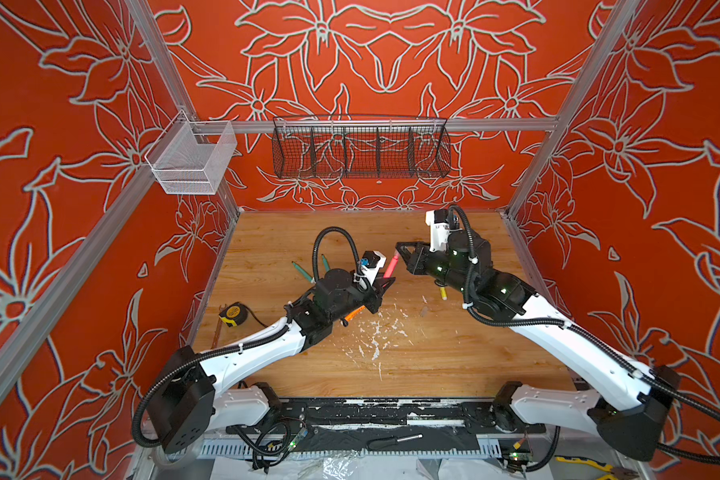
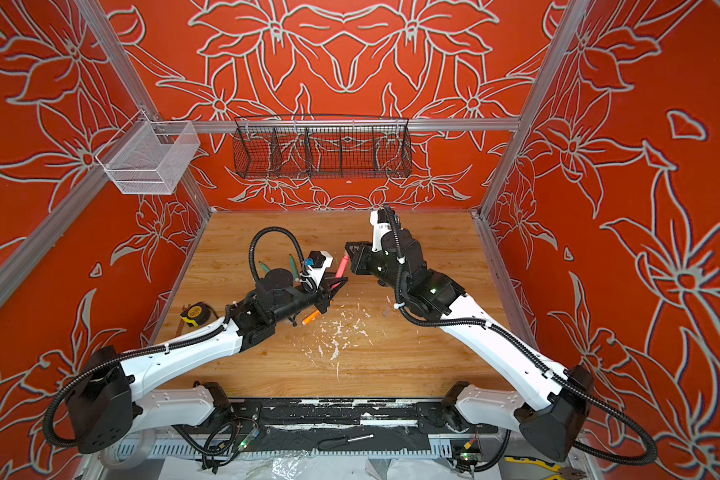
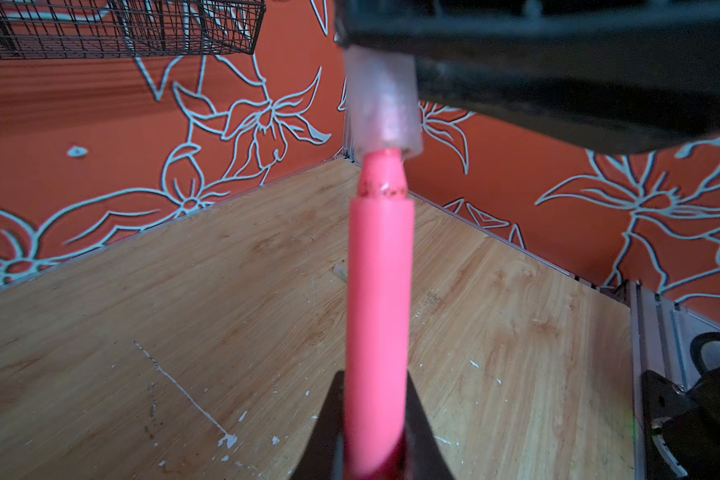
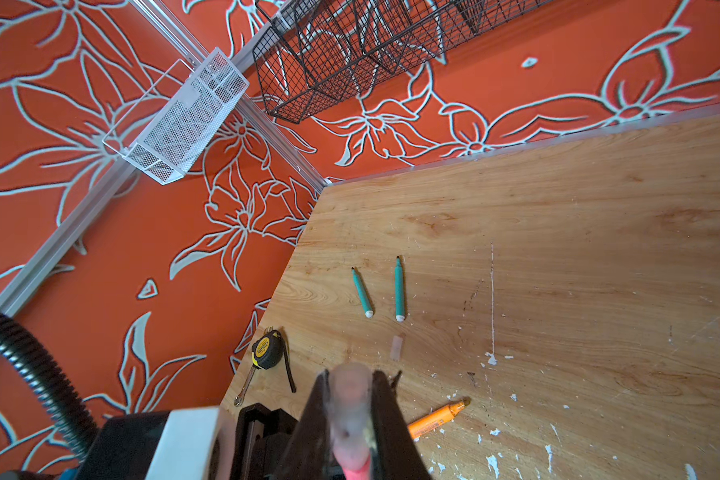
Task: Insert the pens into the pen caps
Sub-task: 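Push the cap down onto the pink marker tip with the right gripper, then open the right gripper and raise it off the capped pink marker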
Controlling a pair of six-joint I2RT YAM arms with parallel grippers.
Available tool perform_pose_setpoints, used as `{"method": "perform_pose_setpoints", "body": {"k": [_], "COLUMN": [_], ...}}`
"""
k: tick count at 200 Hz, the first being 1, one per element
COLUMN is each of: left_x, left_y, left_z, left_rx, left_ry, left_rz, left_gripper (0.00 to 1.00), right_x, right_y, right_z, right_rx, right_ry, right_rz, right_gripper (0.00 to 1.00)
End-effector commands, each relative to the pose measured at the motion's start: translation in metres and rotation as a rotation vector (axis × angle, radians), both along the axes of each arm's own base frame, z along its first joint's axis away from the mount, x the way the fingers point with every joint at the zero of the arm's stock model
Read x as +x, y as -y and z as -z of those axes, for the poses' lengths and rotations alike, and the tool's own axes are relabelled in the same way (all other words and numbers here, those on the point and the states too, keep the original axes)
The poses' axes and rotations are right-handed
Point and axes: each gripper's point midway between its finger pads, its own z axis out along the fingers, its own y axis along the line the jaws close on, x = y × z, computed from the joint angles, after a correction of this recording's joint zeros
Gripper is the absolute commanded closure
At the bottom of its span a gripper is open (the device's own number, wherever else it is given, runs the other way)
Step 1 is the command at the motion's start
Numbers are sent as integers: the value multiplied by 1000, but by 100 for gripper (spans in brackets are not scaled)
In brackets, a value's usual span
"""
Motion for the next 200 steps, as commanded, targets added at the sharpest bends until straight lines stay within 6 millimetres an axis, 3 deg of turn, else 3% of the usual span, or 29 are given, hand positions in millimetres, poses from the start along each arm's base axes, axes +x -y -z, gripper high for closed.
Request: {"method": "perform_pose_setpoints", "body": {"k": [1,74,97,127,150,200], "left_x": [8,10,10,7,3,-1], "left_y": [-4,0,-2,-5,-5,-3], "left_z": [-41,-42,-41,-44,-44,-40], "left_rx": [-74,-122,-120,-114,-113,-103], "left_ry": [80,32,44,57,54,45], "left_rz": [-25,-1,-7,-10,7,30], "left_gripper": [100,100,100,100,100,100], "right_x": [-18,-23,-27,-30,-28,-5], "right_y": [-16,-14,-2,31,43,29], "right_z": [9,-2,-17,-13,-24,-63], "right_rx": [-2,-47,-78,-224,-249,-205], "right_ry": [-40,21,65,60,85,135], "right_rz": [-84,-97,-80,2,13,-35], "right_gripper": [81,73,71,70,70,70]}}
